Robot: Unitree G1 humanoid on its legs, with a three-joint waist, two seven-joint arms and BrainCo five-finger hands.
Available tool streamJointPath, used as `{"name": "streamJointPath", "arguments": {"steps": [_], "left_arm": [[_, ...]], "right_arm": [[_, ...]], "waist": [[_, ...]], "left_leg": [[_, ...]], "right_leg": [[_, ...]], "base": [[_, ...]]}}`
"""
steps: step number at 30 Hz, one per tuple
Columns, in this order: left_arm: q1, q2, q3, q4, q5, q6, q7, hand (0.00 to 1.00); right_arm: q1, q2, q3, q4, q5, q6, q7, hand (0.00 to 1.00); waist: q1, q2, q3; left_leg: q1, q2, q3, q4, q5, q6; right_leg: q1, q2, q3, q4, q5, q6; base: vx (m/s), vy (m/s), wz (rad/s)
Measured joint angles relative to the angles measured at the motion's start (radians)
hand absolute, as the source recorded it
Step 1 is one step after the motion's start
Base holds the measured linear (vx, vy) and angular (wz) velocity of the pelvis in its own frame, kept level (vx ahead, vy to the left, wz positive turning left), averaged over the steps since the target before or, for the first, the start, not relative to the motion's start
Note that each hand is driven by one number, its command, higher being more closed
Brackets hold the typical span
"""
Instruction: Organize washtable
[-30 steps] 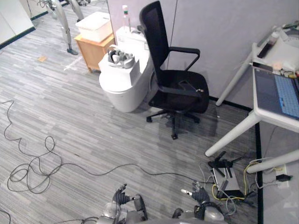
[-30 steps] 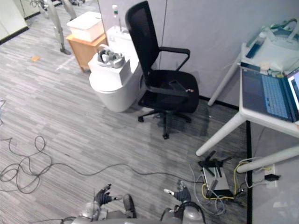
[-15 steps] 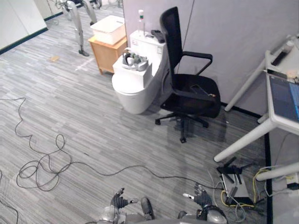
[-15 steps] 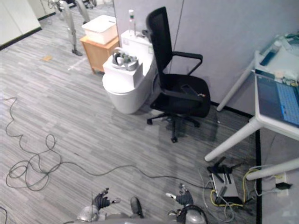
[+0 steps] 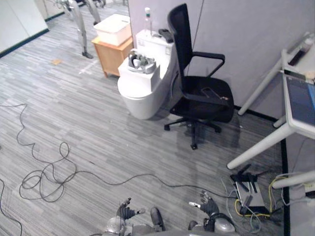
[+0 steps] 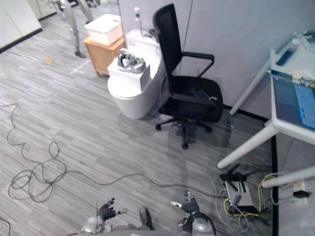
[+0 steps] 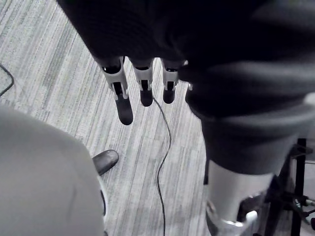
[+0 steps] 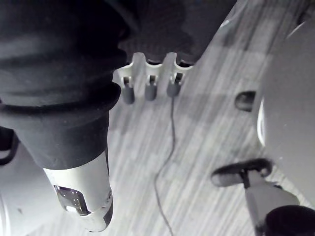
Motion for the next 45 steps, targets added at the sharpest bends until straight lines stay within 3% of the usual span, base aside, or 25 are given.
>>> {"name": "streamJointPath", "arguments": {"steps": [6, 12, 15, 18, 19, 20, 21, 22, 23, 24, 25, 26, 27, 28, 29, 30, 35, 41, 43, 45], "left_arm": [[-0.006, 0.002, -0.006, -0.004, -0.001, 0.000, 0.001, 0.00], [-0.010, -0.010, 0.022, -0.011, -0.010, -0.002, 0.003, 0.00], [-0.015, -0.014, 0.018, -0.011, -0.013, -0.003, 0.005, 0.00], [-0.025, -0.031, 0.018, -0.021, -0.024, -0.008, 0.007, 0.00], [-0.023, -0.034, 0.018, -0.020, -0.029, -0.006, 0.006, 0.00], [-0.023, -0.034, 0.020, -0.020, -0.029, -0.005, 0.006, 0.00], [-0.027, -0.025, 0.021, -0.022, -0.029, -0.005, 0.003, 0.00], [-0.036, -0.023, 0.025, -0.024, -0.031, -0.005, 0.003, 0.00], [-0.037, -0.014, 0.027, -0.019, -0.027, -0.003, 0.003, 0.00], [-0.026, -0.016, 0.026, -0.015, -0.021, -0.002, 0.002, 0.00], [-0.018, -0.025, 0.025, -0.008, -0.013, -0.002, 0.002, 0.00], [-0.014, -0.046, 0.024, 0.003, -0.002, 0.000, 0.002, 0.00], [-0.023, -0.049, 0.019, 0.010, 0.002, 0.001, 0.001, 0.00], [-0.023, -0.049, 0.019, 0.010, 0.002, 0.001, 0.001, 0.00], [-0.032, -0.036, 0.012, 0.008, 0.010, 0.000, 0.000, 0.00], [-0.030, -0.031, 0.012, 0.010, 0.010, 0.000, 0.001, 0.00], [-0.015, -0.029, 0.000, 0.011, 0.009, 0.000, 0.001, 0.00], [-0.015, -0.020, -0.008, 0.011, 0.009, 0.001, 0.001, 0.00], [-0.015, -0.015, -0.007, 0.011, 0.008, 0.001, 0.001, 0.00], [-0.016, -0.007, -0.006, 0.010, 0.002, 0.000, 0.001, 0.00]], "right_arm": [[0.001, -0.007, 0.001, 0.000, -0.001, 0.002, 0.002, 0.00], [-0.012, -0.005, 0.010, -0.001, -0.001, 0.002, 0.001, 0.00], [-0.002, -0.008, 0.009, 0.000, -0.001, 0.002, 0.000, 0.00], [-0.026, -0.032, 0.010, -0.002, -0.001, 0.001, -0.002, 0.00], [-0.027, -0.037, 0.009, -0.006, -0.001, 0.001, -0.002, 0.00], [-0.022, -0.038, 0.006, -0.016, -0.001, 0.001, -0.003, 0.00], [-0.011, -0.027, 0.000, -0.034, -0.001, -0.002, -0.004, 0.00], [-0.010, -0.027, -0.002, -0.035, -0.001, -0.002, -0.006, 0.00], [-0.008, -0.028, -0.007, -0.036, 0.000, -0.002, -0.008, 0.00], [0.003, -0.032, -0.008, -0.047, 0.001, -0.003, -0.008, 0.00], [0.015, -0.035, -0.007, -0.055, 0.002, -0.003, -0.009, 0.00], [0.029, -0.050, -0.019, -0.088, 0.004, -0.007, -0.009, 0.00], [0.022, -0.046, -0.031, -0.077, 0.004, -0.001, -0.010, 0.00], [0.022, -0.046, -0.031, -0.077, 0.004, -0.001, -0.010, 0.00], [0.030, -0.022, -0.029, -0.075, 0.004, -0.002, -0.006, 0.00], [0.031, -0.007, -0.030, -0.071, 0.004, -0.002, -0.005, 0.00], [0.025, -0.012, -0.029, -0.061, 0.005, -0.002, -0.002, 0.00], [0.009, -0.012, -0.029, -0.031, 0.004, 0.002, -0.001, 0.00], [0.002, -0.010, -0.028, -0.031, 0.001, 0.007, -0.001, 0.00], [0.003, -0.011, -0.027, -0.031, 0.000, 0.016, 0.000, 0.00]], "waist": [[0.006, 0.000, 0.006], [0.032, 0.000, 0.006], [0.031, 0.013, 0.017], [0.032, 0.050, 0.056], [0.029, 0.060, 0.058], [0.028, 0.060, 0.059], [0.026, 0.027, 0.068], [0.030, 0.019, 0.067], [0.022, 0.002, 0.069], [-0.009, 0.004, 0.067], [-0.022, 0.019, 0.061], [-0.028, 0.060, 0.054], [-0.025, 0.059, 0.050], [-0.025, 0.059, 0.050], [-0.015, 0.026, 0.047], [-0.016, 0.017, 0.041], [-0.020, 0.029, 0.034], [-0.017, 0.022, 0.033], [-0.012, 0.016, 0.030], [-0.008, 0.008, 0.032]], "left_leg": [[-0.033, -0.001, -0.058, 0.083, -0.040, 0.017], [-0.074, -0.006, -0.098, 0.132, -0.021, 0.005], [-0.096, -0.004, -0.171, 0.136, 0.020, -0.049], [-0.102, 0.012, -0.226, 0.111, 0.057, -0.111], [-0.096, 0.017, -0.226, 0.078, 0.046, -0.127], [-0.092, 0.020, -0.197, 0.055, -0.011, -0.146], [-0.102, 0.026, -0.112, 0.094, -0.037, -0.115], [-0.110, 0.034, -0.069, 0.150, -0.056, -0.086], [-0.114, 0.056, 0.001, 0.323, -0.102, -0.036], [-0.064, 0.101, 0.048, 0.424, -0.148, -0.066], [-0.033, 0.125, 0.062, 0.404, -0.153, -0.082], [0.037, 0.147, 0.028, 0.274, -0.177, -0.128], [0.064, 0.133, 0.029, 0.196, -0.154, -0.106], [0.064, 0.133, 0.029, 0.196, -0.154, -0.106], [0.064, 0.126, 0.026, 0.176, -0.138, -0.106], [0.064, 0.124, 0.024, 0.176, -0.137, -0.107], [0.088, 0.114, 0.018, 0.166, -0.133, -0.107], [0.073, 0.112, 0.016, 0.153, -0.128, -0.100], [0.047, 0.111, 0.017, 0.186, -0.148, -0.076], [0.007, 0.113, 0.007, 0.270, -0.210, -0.067]], "right_leg": [[0.010, -0.017, 0.017, 0.049, -0.027, -0.032], [0.018, -0.007, 0.037, 0.024, -0.054, 0.001], [0.038, 0.012, -0.013, 0.011, -0.052, -0.009], [0.028, 0.040, -0.057, 0.052, -0.055, -0.040], [0.018, 0.044, -0.071, 0.068, -0.059, -0.049], [0.014, 0.040, -0.090, 0.062, -0.055, -0.061], [-0.010, -0.001, -0.100, 0.050, -0.041, -0.085], [-0.021, -0.016, -0.101, 0.051, -0.029, -0.087], [-0.031, -0.051, -0.108, 0.058, -0.011, -0.073], [-0.015, -0.061, -0.122, 0.050, -0.010, -0.070], [-0.009, -0.048, -0.123, 0.042, -0.008, -0.068], [-0.017, -0.015, -0.122, 0.040, -0.001, -0.058], [-0.023, -0.001, -0.119, 0.027, 0.022, -0.049], [-0.023, -0.001, -0.119, 0.027, 0.022, -0.049], [-0.018, 0.004, -0.119, -0.006, 0.044, -0.045], [-0.013, 0.005, -0.119, -0.012, 0.052, -0.047], [0.012, 0.001, -0.118, -0.025, 0.062, -0.041], [-0.010, 0.003, -0.115, -0.026, 0.063, -0.042], [-0.029, -0.008, -0.111, -0.012, 0.056, -0.032], [-0.064, -0.043, -0.109, 0.087, 0.005, 0.000]], "base": [[0.08, -0.047, 0.31], [0.04, -0.062, 0.29], [-0.05, -0.145, 0.74], [-0.16, -0.125, 0.52], [-0.18, -0.073, 0.41], [-0.19, -0.050, 0.46], [-0.18, -0.027, 0.30], [-0.13, -0.005, 0.24], [-0.09, -0.005, 0.21], [-0.06, -0.009, 0.30], [0.00, 0.065, 0.24], [0.00, 0.132, 0.10], [0.00, 0.125, 0.04], [-0.02, 0.061, 0.09], [-0.02, -0.005, 0.08], [-0.03, 0.005, 0.08], [-0.04, 0.013, 0.01], [-0.04, -0.006, -0.03], [0.03, 0.041, -0.02], [0.06, 0.085, 0.12]]}}
